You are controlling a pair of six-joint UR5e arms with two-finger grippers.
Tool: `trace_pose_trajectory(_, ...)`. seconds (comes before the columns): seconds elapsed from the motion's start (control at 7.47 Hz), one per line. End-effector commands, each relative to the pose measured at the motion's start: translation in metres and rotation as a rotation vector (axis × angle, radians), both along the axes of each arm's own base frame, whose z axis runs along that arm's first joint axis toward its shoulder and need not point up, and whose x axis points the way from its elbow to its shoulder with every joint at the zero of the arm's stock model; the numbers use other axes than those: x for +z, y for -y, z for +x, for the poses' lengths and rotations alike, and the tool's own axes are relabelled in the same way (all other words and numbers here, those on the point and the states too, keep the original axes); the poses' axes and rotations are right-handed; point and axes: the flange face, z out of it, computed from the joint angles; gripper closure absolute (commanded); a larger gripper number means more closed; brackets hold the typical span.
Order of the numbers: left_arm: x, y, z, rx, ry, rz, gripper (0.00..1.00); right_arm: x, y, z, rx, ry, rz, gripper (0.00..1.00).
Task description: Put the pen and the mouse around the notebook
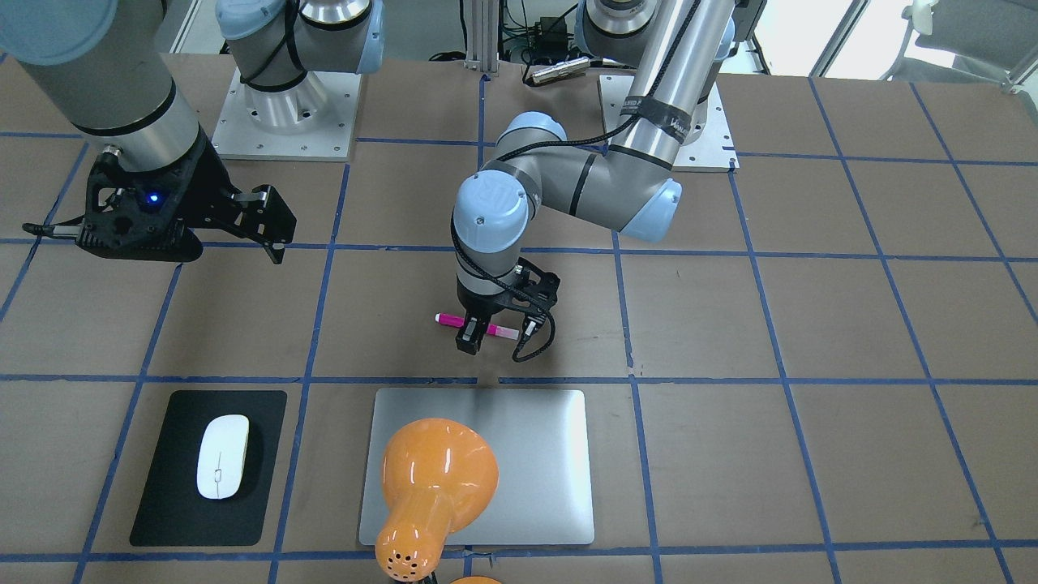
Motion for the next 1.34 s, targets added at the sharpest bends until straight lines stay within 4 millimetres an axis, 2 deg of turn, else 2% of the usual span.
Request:
trace_pose_trajectory(0.0, 0.018, 0.028, 0.044, -0.211, -0.018, -0.031, 0.0, 0.0, 0.0, 0.0, 0.0, 0.0, 0.0, 0.0)
trace_pose_trajectory(0.13, 0.031, 0.039, 0.062, -0.455, -0.013, -0.071, 0.0, 0.0, 0.0, 0.0, 0.0, 0.0, 0.0, 0.0)
trace_pose_trajectory(0.4, 0.066, 0.064, 0.125, -0.657, -0.011, -0.086, 0.0, 0.0, 0.0, 0.0, 0.0, 0.0, 0.0, 0.0)
trace_pose_trajectory(0.54, 0.09, 0.068, 0.152, -0.837, -0.009, -0.07, 0.0, 0.0, 0.0, 0.0, 0.0, 0.0, 0.0, 0.0)
trace_pose_trajectory(0.67, 0.115, 0.072, 0.181, -0.932, -0.006, -0.033, 0.0, 0.0, 0.0, 0.0, -0.002, 0.0, 0.0, 0.0)
trace_pose_trajectory(0.8, 0.146, 0.071, 0.204, -1.015, 0.012, -0.003, 0.0, 0.0, 0.0, 0.0, -0.002, 0.0, 0.0, 0.0)
trace_pose_trajectory(1.21, 0.24, 0.051, 0.249, -0.96, -0.058, 0.083, 0.0, 0.002, -0.001, 0.0, -0.009, 0.0, -0.003, 0.0)
